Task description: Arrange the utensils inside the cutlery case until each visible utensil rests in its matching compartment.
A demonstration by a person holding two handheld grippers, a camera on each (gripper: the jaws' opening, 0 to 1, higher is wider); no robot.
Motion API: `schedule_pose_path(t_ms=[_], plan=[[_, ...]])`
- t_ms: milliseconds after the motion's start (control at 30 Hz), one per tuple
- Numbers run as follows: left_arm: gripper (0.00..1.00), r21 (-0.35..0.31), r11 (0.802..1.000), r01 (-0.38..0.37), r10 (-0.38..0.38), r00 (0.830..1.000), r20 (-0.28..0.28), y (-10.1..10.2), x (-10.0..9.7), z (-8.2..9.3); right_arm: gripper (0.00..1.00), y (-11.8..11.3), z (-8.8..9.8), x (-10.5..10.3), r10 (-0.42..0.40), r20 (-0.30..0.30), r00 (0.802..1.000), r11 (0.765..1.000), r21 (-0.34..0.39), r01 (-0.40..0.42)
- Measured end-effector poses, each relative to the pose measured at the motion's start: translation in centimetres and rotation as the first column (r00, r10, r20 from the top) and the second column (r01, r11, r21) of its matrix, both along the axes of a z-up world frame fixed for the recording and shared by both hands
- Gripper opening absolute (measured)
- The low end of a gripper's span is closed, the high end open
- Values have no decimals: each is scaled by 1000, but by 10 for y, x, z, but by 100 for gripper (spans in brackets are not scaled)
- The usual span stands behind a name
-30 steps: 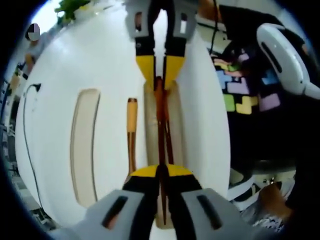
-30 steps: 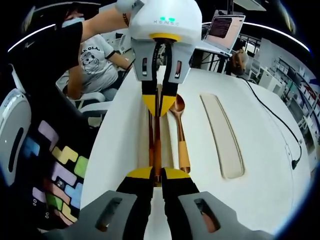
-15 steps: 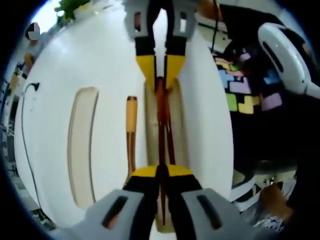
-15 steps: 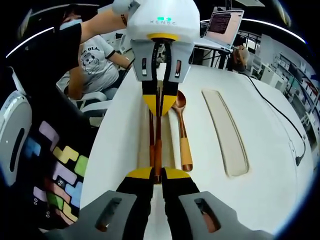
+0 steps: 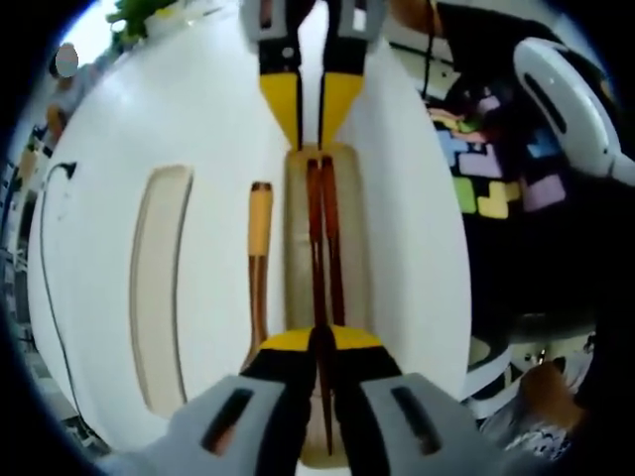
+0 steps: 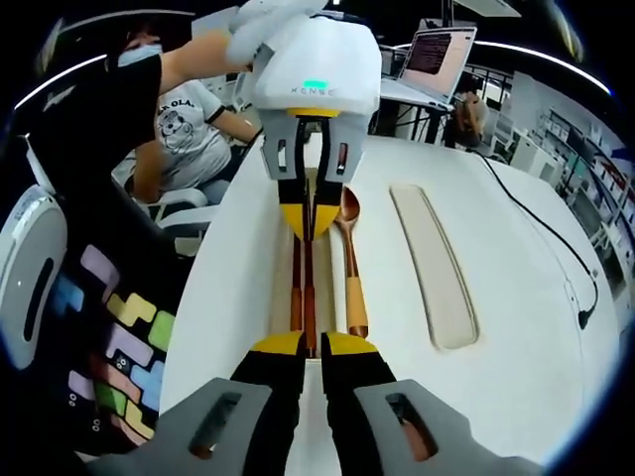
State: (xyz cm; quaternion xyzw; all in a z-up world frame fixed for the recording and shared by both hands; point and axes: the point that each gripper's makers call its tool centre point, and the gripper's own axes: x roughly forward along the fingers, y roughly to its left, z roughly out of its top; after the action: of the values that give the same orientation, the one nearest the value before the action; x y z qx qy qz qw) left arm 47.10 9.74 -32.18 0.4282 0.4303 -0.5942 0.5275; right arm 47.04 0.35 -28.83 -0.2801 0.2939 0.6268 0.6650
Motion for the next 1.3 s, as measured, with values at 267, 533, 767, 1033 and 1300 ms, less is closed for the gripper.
schedule_pose_path(t_ms=[267, 533, 767, 1033, 1300], plan=[[7, -31, 999, -8, 9, 1000, 4, -2, -3, 5, 5, -3, 4, 5, -17, 3, 1000, 1000, 15, 16], [8, -88, 995, -37, 41, 998, 43, 0, 5, 32, 5, -4, 5, 13, -35, 0, 999, 999, 22, 35], [8, -95, 990, -100, 107, 991, 76, 16, 24, 40, 5, -3, 9, 19, -46, 9, 999, 999, 27, 46], [8, -77, 949, -305, 309, 950, 38, 45, 47, 36, 5, 1, 9, 30, -62, 19, 998, 998, 20, 62], [10, -34, 812, -582, 573, 808, -138, 72, 53, 22, 6, 5, 2, 36, -70, 23, 997, 998, 3, 70]])
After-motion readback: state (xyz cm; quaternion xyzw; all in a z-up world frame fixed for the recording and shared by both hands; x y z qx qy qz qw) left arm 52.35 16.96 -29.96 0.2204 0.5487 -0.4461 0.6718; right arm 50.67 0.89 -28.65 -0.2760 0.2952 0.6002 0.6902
